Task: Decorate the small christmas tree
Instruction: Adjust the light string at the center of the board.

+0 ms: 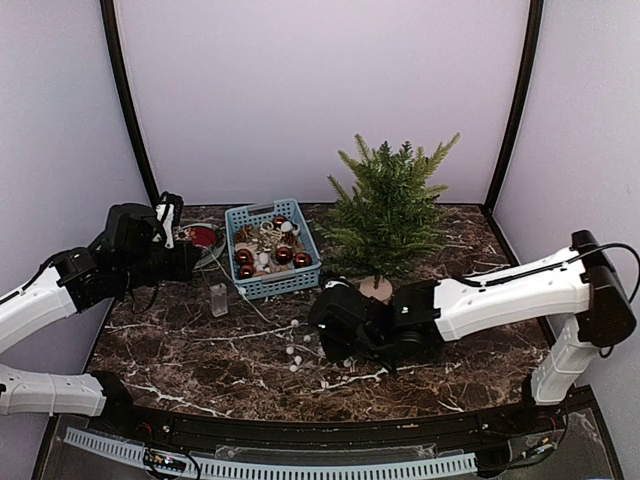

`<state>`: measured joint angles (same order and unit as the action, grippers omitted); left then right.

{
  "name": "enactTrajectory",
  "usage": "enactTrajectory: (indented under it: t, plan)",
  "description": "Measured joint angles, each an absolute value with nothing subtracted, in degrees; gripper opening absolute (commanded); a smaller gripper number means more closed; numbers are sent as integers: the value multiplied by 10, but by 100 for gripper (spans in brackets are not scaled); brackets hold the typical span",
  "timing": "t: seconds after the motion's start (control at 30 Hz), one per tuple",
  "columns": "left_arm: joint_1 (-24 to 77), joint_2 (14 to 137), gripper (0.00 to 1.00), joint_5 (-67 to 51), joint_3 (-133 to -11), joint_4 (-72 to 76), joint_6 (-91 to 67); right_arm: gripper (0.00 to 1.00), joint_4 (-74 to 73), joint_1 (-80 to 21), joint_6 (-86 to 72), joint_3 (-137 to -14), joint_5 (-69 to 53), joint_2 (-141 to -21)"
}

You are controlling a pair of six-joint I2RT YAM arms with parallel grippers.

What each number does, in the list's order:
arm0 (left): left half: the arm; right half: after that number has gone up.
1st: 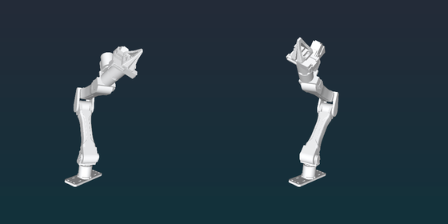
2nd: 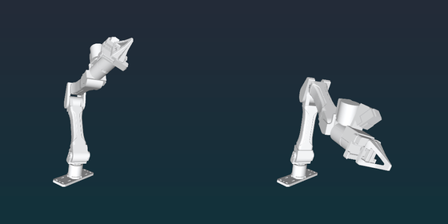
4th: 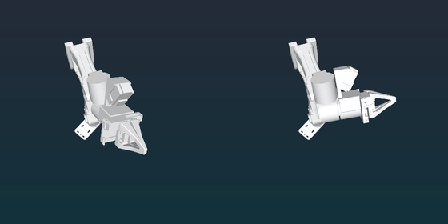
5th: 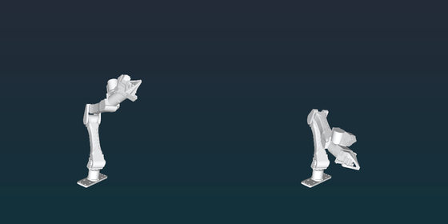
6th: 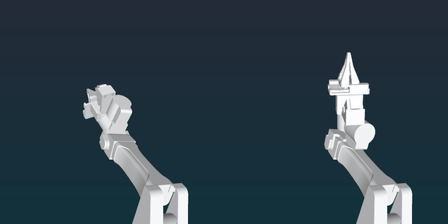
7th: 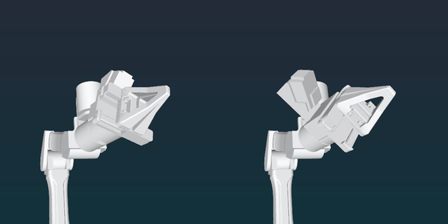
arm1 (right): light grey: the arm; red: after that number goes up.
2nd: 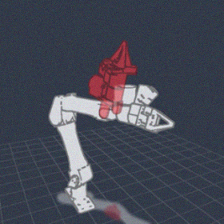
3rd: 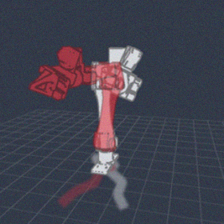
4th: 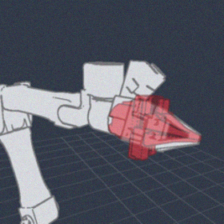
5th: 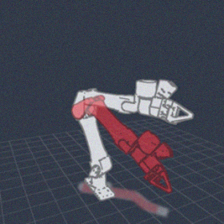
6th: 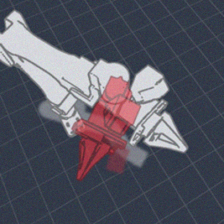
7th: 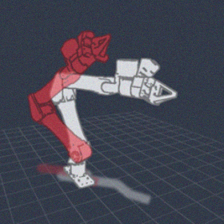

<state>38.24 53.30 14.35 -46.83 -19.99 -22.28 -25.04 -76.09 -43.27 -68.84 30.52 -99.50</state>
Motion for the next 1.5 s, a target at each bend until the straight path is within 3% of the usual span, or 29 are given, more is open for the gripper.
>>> enactTrajectory:
  t: [0.4, 0.67, 0.9, 0.97, 1.13, 1.2, 1.33, 1.5]
  plan:
    - [209, 532, 0, 138, -471, -253, -179, 0, -383, -792, -514, -591, 336, -785]
    - [111, 510, 0, 142, -459, -297, -185, 0, -496, -787, -578, -581, 363, -715]
    - [92, 494, 0, 122, -448, -307, -193, 0, -537, -772, -640, -548, 364, -697]
    - [92, 486, 0, 102, -437, -302, -188, 7, -529, -771, -653, -531, 357, -699]
    - [91, 463, 0, 2, -406, -270, -164, 48, -465, -768, -665, -480, 319, -719]
    - [91, 458, 0, -42, -399, -256, -156, 57, -425, -768, -652, -466, 297, -728]
    - [91, 457, 0, -116, -395, -230, -146, 65, -344, -774, -612, -464, 266, -743]
    - [91, 463, 0, -170, -394, -219, -141, 64, -286, -779, -555, -498, 244, -796]
